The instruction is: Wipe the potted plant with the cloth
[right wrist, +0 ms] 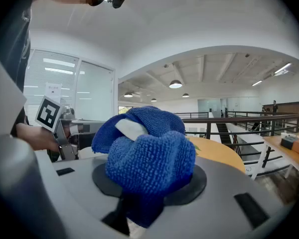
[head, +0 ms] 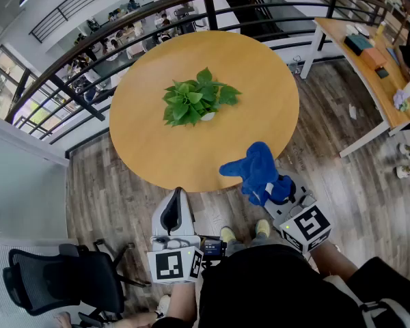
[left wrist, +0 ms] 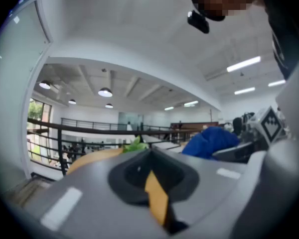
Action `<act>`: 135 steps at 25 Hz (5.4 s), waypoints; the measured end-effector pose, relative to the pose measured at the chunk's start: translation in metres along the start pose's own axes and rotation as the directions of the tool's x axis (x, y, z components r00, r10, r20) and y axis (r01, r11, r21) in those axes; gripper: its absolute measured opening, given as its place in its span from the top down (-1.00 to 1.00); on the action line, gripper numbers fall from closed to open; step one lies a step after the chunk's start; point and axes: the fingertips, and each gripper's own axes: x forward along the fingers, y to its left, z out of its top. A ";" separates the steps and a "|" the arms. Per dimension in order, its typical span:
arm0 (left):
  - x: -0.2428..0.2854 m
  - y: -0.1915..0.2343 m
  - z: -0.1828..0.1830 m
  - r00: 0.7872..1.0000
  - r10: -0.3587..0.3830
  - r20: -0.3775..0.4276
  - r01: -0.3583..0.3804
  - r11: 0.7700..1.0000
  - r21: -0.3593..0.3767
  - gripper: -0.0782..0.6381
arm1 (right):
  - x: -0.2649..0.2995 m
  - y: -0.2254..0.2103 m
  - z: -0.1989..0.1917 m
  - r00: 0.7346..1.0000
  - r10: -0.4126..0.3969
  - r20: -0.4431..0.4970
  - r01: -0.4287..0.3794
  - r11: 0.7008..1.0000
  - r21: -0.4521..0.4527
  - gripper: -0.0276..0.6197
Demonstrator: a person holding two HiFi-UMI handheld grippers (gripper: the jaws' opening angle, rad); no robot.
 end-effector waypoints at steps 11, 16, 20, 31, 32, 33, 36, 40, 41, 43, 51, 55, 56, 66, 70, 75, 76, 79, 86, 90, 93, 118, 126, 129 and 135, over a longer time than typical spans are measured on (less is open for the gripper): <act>0.007 0.020 0.002 0.999 -0.033 0.014 0.033 0.999 0.040 0.79 | 0.012 -0.006 0.003 0.999 -0.042 -0.005 0.042 0.999 0.000 0.41; -0.001 0.032 0.008 0.997 -0.056 0.055 0.054 0.998 0.036 0.79 | 0.022 0.008 0.004 1.000 -0.010 -0.007 0.010 1.000 -0.019 0.41; -0.004 0.041 0.010 0.996 -0.070 0.053 0.066 0.996 0.067 0.79 | 0.028 0.020 0.010 1.000 0.019 0.014 -0.019 1.000 0.019 0.41; -0.009 0.061 0.002 0.990 -0.127 0.053 0.127 0.992 0.009 0.78 | 0.042 0.029 0.021 0.999 -0.040 0.037 0.036 0.995 0.093 0.41; -0.007 0.061 0.002 0.990 -0.129 0.054 0.129 0.992 0.004 0.78 | 0.041 0.027 0.021 0.998 -0.045 0.036 0.041 0.995 0.094 0.41; -0.006 0.061 0.002 0.989 -0.134 0.056 0.134 0.991 0.001 0.78 | 0.042 0.025 0.021 0.998 -0.048 0.035 0.045 0.995 0.093 0.41; 0.003 0.059 0.005 0.988 -0.144 0.061 0.144 0.990 0.004 0.78 | 0.046 0.017 0.021 0.998 -0.047 0.033 0.043 0.995 0.094 0.41; 0.022 0.060 0.006 0.990 -0.135 0.049 0.135 0.991 0.012 0.78 | 0.060 0.001 0.025 0.999 -0.032 0.038 0.029 0.996 0.086 0.41; 0.029 0.060 0.007 0.990 -0.132 0.047 0.131 0.991 0.016 0.78 | 0.065 -0.005 0.025 0.999 -0.028 0.038 0.025 0.996 0.081 0.41; 0.045 0.061 0.010 0.991 -0.125 0.042 0.124 0.992 0.024 0.78 | 0.075 -0.019 0.028 0.999 -0.019 0.038 0.016 0.997 0.077 0.41; 0.119 0.062 0.030 0.994 -0.103 0.028 0.102 0.993 0.061 0.78 | 0.122 -0.083 0.048 0.998 0.025 0.051 -0.028 0.997 0.076 0.41; 0.143 0.064 0.038 0.997 -0.078 0.021 0.076 0.994 0.080 0.78 | 0.138 -0.104 0.054 0.997 0.055 0.059 -0.059 0.996 0.072 0.41; 0.149 0.065 0.038 0.998 -0.067 0.019 0.066 0.995 0.081 0.78 | 0.142 -0.110 0.054 0.996 0.061 0.061 -0.065 0.995 0.072 0.41; 0.201 0.069 0.042 1.000 0.008 0.013 -0.010 0.994 0.108 0.78 | 0.161 -0.161 0.060 0.992 0.101 0.074 -0.106 0.992 0.065 0.41; 0.215 0.074 0.040 0.999 0.040 0.010 -0.041 0.991 0.129 0.78 | 0.169 -0.176 0.060 0.991 0.109 0.079 -0.114 0.992 0.061 0.41; 0.233 0.086 0.019 0.998 0.032 -0.057 -0.026 0.994 0.108 0.52 | 0.182 -0.187 0.059 0.989 0.124 0.075 -0.128 0.990 0.057 0.41; 0.235 0.089 0.014 0.997 0.031 -0.066 -0.024 0.994 0.104 0.46 | 0.185 -0.187 0.058 0.990 0.124 0.072 -0.128 0.990 0.053 0.41; 0.245 0.096 0.000 0.995 0.001 -0.095 0.008 0.996 0.094 0.22 | 0.192 -0.189 0.055 0.992 0.117 0.056 -0.119 0.992 0.034 0.41; 0.267 0.114 -0.017 0.992 -0.063 -0.110 0.065 0.998 0.016 -0.11 | 0.211 -0.190 0.046 0.993 0.116 0.010 -0.116 0.993 0.010 0.41; 0.277 0.117 -0.028 0.988 -0.104 -0.117 0.103 0.995 -0.012 -0.10 | 0.222 -0.185 0.035 0.992 0.122 -0.018 -0.122 0.992 -0.002 0.41; 0.280 0.120 -0.038 0.985 -0.107 -0.134 0.107 0.994 -0.006 0.16 | 0.232 -0.176 0.029 0.990 0.139 -0.037 -0.139 0.990 -0.002 0.41; 0.279 0.140 -0.048 0.986 0.001 -0.170 -0.001 1.000 -0.001 0.78 | 0.205 -0.283 -0.015 0.971 -0.200 -0.131 0.202 0.979 0.000 0.41; 0.281 0.140 -0.049 0.985 -0.001 -0.175 0.001 1.000 0.002 0.78 | 0.225 -0.233 -0.053 0.966 -0.060 -0.251 0.024 0.989 -0.145 0.41; 0.282 0.141 -0.050 0.984 0.000 -0.176 0.001 1.000 0.003 0.78 | 0.215 -0.258 -0.094 0.935 -0.118 -0.335 0.094 0.992 -0.089 0.41; 0.281 0.141 -0.049 0.985 -0.003 -0.173 0.003 1.000 0.003 0.78 | 0.188 -0.301 -0.079 0.932 -0.231 -0.279 0.245 0.970 0.016 0.41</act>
